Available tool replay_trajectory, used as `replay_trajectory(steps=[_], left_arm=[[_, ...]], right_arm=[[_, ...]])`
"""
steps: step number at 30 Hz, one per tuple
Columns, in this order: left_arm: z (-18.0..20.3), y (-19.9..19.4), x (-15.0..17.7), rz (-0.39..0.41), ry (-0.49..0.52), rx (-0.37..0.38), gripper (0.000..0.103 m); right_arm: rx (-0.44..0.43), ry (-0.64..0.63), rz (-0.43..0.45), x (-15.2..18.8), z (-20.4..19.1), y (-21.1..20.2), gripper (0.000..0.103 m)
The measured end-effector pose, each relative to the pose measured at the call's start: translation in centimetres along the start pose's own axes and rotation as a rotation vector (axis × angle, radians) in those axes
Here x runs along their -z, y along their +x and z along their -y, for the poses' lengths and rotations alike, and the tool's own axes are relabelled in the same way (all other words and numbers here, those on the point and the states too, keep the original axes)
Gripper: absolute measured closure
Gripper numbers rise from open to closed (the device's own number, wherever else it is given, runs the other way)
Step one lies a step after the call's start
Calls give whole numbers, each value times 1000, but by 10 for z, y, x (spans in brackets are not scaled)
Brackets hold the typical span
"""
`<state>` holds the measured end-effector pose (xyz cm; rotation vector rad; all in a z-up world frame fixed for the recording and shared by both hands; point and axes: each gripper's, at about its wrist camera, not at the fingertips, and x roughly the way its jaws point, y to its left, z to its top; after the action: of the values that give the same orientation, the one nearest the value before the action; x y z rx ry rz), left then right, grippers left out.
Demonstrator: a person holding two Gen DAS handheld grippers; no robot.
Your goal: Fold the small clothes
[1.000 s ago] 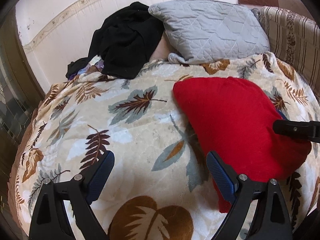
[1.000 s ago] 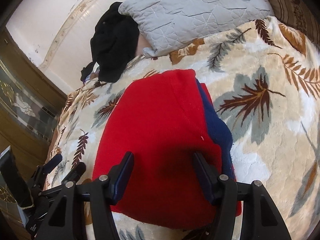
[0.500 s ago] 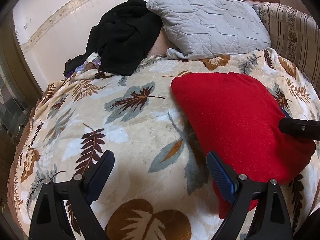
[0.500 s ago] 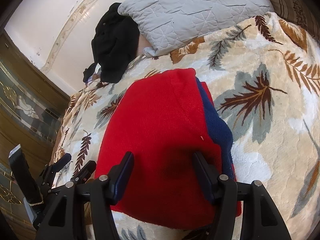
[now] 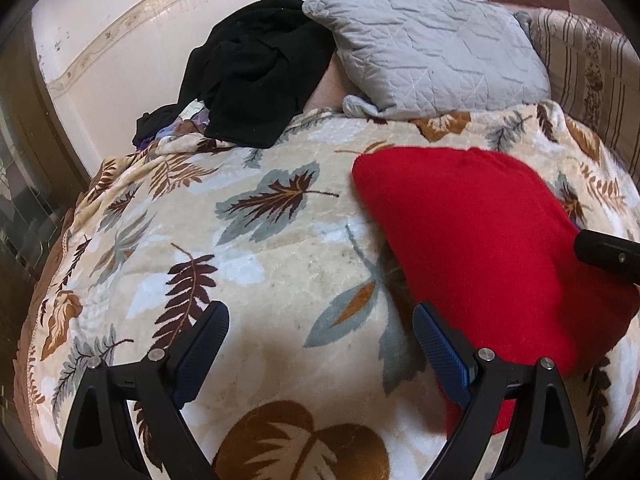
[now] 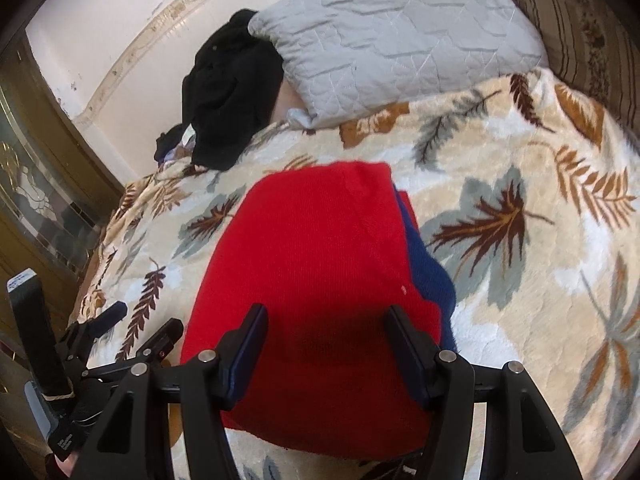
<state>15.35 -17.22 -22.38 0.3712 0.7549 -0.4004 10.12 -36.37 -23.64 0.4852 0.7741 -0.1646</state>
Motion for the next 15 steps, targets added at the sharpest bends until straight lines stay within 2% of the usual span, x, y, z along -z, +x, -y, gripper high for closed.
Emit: replay_trajectory(steps=[2, 7, 12, 15], left_arm=[[2, 2, -1, -1, 6, 3, 10], [11, 24, 0, -64, 34, 5, 10], [4, 23, -4, -68, 3, 5, 10], [1, 20, -6, -58, -8, 14, 10]], right_arm=[[-4, 8, 2, -2, 1, 1, 38], [-14, 37, -72, -4, 5, 24, 38], [-14, 36, -45, -7, 3, 21, 38], [10, 4, 9, -11, -3, 13, 38]])
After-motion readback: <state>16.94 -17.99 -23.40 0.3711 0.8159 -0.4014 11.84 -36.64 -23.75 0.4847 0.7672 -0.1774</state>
